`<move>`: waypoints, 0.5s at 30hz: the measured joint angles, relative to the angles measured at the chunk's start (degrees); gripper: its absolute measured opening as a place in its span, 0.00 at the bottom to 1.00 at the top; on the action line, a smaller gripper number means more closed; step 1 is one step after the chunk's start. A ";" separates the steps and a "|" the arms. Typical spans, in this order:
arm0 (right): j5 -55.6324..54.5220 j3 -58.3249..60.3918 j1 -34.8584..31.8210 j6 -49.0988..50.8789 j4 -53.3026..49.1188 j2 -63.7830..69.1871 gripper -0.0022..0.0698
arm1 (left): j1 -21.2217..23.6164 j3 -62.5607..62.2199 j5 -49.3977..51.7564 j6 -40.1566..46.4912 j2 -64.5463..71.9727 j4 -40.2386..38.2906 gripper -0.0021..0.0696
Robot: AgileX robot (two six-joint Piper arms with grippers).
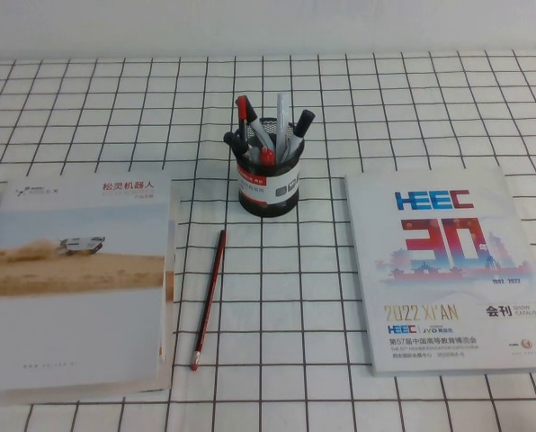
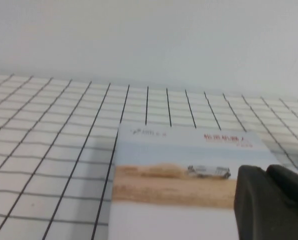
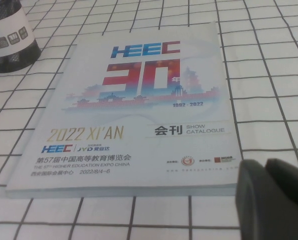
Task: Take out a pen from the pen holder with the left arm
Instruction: 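Take a marker out of the pen holder and lay it on the table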
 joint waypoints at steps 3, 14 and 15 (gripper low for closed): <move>0.00 0.00 0.00 0.00 0.00 0.00 0.01 | 0.00 0.00 2.69 0.38 0.00 0.51 0.03; 0.00 0.00 0.00 0.00 0.00 0.00 0.01 | 0.10 0.00 13.90 0.77 0.00 3.49 0.03; 0.00 0.00 0.00 0.00 0.00 0.00 0.01 | 0.10 0.00 14.46 0.77 0.00 3.49 0.03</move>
